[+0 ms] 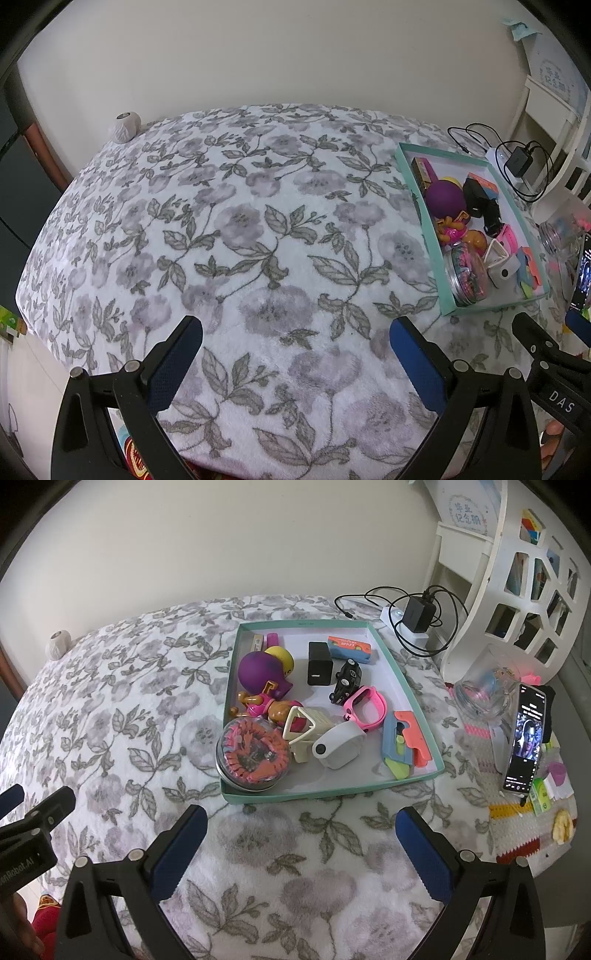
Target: Organize rigid objects
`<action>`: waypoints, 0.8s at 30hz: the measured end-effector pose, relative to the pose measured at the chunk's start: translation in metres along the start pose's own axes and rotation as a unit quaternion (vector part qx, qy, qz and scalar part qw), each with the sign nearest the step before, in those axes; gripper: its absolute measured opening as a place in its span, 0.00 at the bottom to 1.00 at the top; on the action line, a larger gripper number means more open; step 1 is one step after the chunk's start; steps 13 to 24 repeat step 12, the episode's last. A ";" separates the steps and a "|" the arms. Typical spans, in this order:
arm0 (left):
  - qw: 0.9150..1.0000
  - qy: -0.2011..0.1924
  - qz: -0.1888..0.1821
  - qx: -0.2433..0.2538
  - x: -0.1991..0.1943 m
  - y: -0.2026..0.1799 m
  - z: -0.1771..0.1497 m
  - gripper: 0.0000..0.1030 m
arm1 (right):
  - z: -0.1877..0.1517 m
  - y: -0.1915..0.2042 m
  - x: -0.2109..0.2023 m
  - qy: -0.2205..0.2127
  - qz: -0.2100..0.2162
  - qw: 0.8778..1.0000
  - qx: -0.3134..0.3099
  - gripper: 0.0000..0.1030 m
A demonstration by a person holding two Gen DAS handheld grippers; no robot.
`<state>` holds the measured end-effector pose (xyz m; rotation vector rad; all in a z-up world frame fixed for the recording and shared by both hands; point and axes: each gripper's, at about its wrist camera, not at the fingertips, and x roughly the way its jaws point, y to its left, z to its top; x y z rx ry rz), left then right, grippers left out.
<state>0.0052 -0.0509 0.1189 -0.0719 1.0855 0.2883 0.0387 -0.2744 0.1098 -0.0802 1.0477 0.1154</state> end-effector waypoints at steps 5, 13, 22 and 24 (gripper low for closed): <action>1.000 -0.001 0.001 0.002 0.000 0.000 0.000 0.98 | 0.000 0.000 0.003 0.002 0.000 1.000 -0.001 1.00; 1.000 -0.010 -0.003 0.007 -0.004 -0.002 0.001 0.98 | 0.000 0.000 0.004 0.002 0.000 1.000 -0.002 1.00; 1.000 -0.010 -0.003 0.007 -0.004 -0.002 0.001 0.98 | 0.000 0.000 0.004 0.002 0.000 1.000 -0.002 1.00; 1.000 -0.010 -0.003 0.007 -0.004 -0.002 0.001 0.98 | 0.000 0.000 0.004 0.002 0.000 1.000 -0.002 1.00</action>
